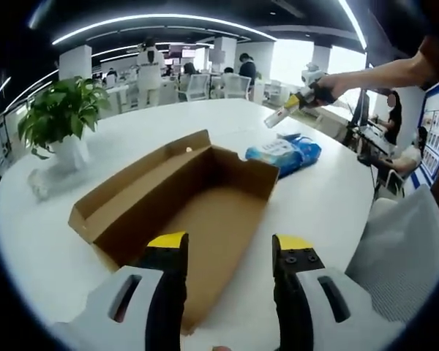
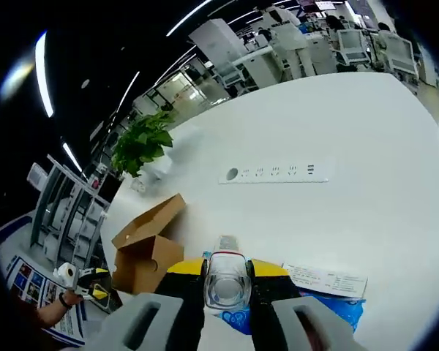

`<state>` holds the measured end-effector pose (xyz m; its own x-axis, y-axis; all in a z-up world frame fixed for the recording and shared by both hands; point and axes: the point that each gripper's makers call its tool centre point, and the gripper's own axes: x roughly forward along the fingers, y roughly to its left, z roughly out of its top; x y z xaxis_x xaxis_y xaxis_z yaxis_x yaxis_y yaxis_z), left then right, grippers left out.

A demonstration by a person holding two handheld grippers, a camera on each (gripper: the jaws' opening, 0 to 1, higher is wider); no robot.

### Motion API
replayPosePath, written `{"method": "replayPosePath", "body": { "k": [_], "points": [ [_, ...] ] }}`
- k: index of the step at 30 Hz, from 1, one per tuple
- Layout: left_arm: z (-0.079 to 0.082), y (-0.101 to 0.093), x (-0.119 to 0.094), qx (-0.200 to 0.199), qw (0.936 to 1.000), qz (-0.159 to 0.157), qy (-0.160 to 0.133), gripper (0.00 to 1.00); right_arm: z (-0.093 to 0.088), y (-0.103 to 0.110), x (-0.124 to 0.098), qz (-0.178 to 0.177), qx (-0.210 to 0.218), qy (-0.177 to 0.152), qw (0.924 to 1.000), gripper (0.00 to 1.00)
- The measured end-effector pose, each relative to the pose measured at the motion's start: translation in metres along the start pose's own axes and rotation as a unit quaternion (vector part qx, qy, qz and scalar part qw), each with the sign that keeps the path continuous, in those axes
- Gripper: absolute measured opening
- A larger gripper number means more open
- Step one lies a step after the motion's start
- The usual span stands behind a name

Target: Operate the shoe box by opening the lid, removing the specified soft item, and placing it in the target area until the item is outside and the box remains undamaged.

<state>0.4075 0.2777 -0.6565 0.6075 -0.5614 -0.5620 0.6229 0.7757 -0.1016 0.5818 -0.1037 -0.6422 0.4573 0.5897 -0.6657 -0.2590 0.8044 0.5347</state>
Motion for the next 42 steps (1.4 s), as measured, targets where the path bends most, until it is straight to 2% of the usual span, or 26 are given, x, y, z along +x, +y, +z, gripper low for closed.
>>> {"method": "replayPosePath", "body": {
  "k": [13, 23, 26, 27, 31, 34, 42],
  "points": [
    [0.002, 0.006, -0.002, -0.005, 1.0000, 0.005, -0.002, 0.46, 0.006, -0.010, 0.010, -0.019, -0.060, 0.040, 0.9972, 0.17],
    [0.004, 0.007, -0.002, -0.009, 0.9999, 0.008, -0.006, 0.46, 0.002, -0.019, 0.016, -0.039, -0.142, 0.092, 0.9848, 0.17],
    [0.004, 0.006, -0.003, -0.009, 0.9999, 0.008, -0.006, 0.46, 0.002, -0.021, 0.019, -0.047, -0.182, 0.111, 0.9758, 0.17],
    [0.004, 0.006, -0.003, -0.010, 0.9999, 0.008, -0.006, 0.46, 0.002, -0.022, 0.019, -0.049, -0.186, 0.113, 0.9748, 0.17],
    [0.003, 0.006, -0.003, -0.011, 0.9999, 0.009, -0.005, 0.46, -0.001, -0.024, 0.022, -0.059, -0.240, 0.144, 0.9582, 0.17],
    [0.002, 0.007, -0.003, -0.012, 0.9999, 0.009, -0.005, 0.46, -0.002, -0.025, 0.024, -0.060, -0.257, 0.153, 0.9523, 0.17],
    [-0.001, 0.007, -0.004, -0.013, 0.9999, 0.011, -0.003, 0.45, -0.004, -0.027, 0.032, -0.064, -0.334, 0.188, 0.9216, 0.17]
  ]
}}
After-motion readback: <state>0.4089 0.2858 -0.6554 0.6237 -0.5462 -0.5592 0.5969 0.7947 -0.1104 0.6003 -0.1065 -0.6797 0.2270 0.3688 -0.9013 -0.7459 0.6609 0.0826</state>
